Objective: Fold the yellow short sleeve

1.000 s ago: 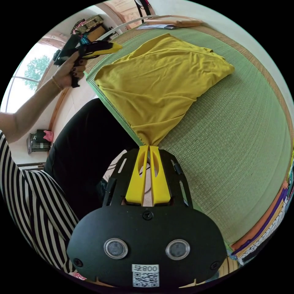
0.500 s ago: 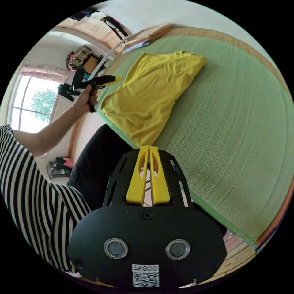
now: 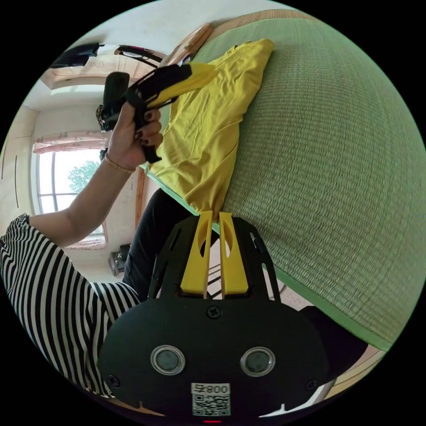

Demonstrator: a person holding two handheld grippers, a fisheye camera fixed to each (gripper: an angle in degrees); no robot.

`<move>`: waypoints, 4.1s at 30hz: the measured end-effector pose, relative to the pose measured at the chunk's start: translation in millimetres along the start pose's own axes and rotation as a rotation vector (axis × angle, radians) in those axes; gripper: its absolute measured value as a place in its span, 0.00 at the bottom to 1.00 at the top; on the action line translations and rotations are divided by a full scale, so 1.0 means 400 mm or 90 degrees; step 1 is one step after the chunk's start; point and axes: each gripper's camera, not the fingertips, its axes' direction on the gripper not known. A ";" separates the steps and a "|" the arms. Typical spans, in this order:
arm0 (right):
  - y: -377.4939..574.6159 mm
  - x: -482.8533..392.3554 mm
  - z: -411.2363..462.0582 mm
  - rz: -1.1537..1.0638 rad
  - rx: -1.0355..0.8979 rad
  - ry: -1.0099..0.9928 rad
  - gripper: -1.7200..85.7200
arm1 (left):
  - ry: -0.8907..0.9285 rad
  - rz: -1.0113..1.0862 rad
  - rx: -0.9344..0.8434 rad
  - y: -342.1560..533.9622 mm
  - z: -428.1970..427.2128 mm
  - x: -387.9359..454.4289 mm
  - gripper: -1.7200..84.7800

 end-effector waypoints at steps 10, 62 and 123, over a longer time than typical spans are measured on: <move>0.037 0.087 0.023 0.022 0.017 -0.026 0.04 | -0.300 0.060 -0.108 -0.217 0.157 0.125 0.05; 0.124 0.267 0.117 0.099 0.058 -0.216 0.03 | -0.062 0.008 -0.223 0.194 0.224 0.064 0.04; -0.077 -0.291 0.210 -0.135 -0.093 0.092 0.02 | -0.185 -0.391 0.176 0.626 0.078 -0.689 0.02</move>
